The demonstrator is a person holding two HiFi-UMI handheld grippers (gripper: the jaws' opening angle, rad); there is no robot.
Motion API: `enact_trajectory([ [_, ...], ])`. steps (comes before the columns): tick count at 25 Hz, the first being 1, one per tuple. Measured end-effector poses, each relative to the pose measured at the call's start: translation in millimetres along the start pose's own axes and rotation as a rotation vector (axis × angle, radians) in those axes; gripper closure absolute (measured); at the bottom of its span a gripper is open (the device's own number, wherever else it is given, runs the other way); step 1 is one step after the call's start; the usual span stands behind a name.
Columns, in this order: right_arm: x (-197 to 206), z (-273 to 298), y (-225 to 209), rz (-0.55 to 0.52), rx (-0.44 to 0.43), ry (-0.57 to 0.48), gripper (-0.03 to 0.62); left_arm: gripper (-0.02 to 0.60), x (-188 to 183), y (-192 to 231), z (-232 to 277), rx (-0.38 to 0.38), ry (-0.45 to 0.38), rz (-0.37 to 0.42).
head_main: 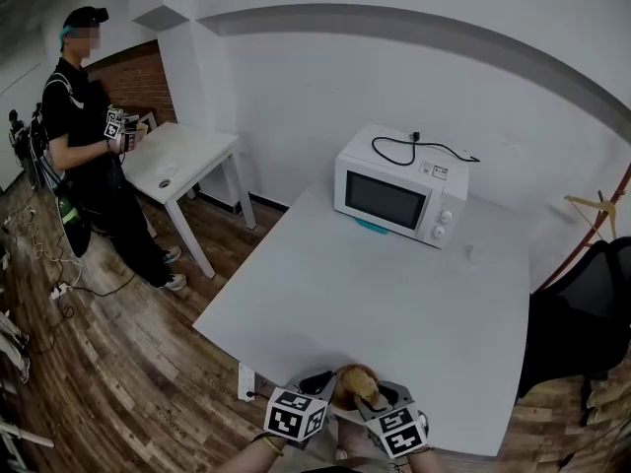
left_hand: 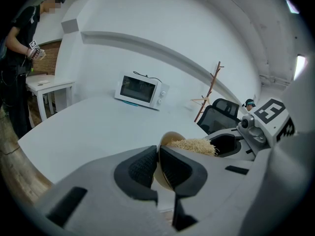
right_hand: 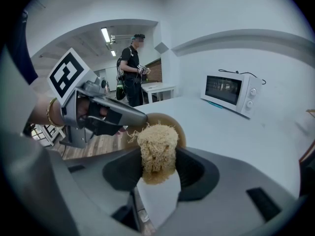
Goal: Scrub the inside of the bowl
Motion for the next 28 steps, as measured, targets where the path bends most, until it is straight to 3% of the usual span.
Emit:
enact_trajectory([
  [14,-21,18,11,-0.014,-0.044,-0.020,0.408,0.545,-10,4,2,-0.019,-0.004,0.004],
  [28,-11,18,10,-0.015,-0.105,-0.014,0.408,0.546,-12,7,15,-0.044,-0.014,-0.032],
])
Point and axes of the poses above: the fingertips, and each gripper's own axes: z forward along the fingers, y to its left, x out of its underside, the point moved 6 cm from there along -z, backward along the fingers, and after that the axes turned 6 degrees about -z, right-handed, at the moved point
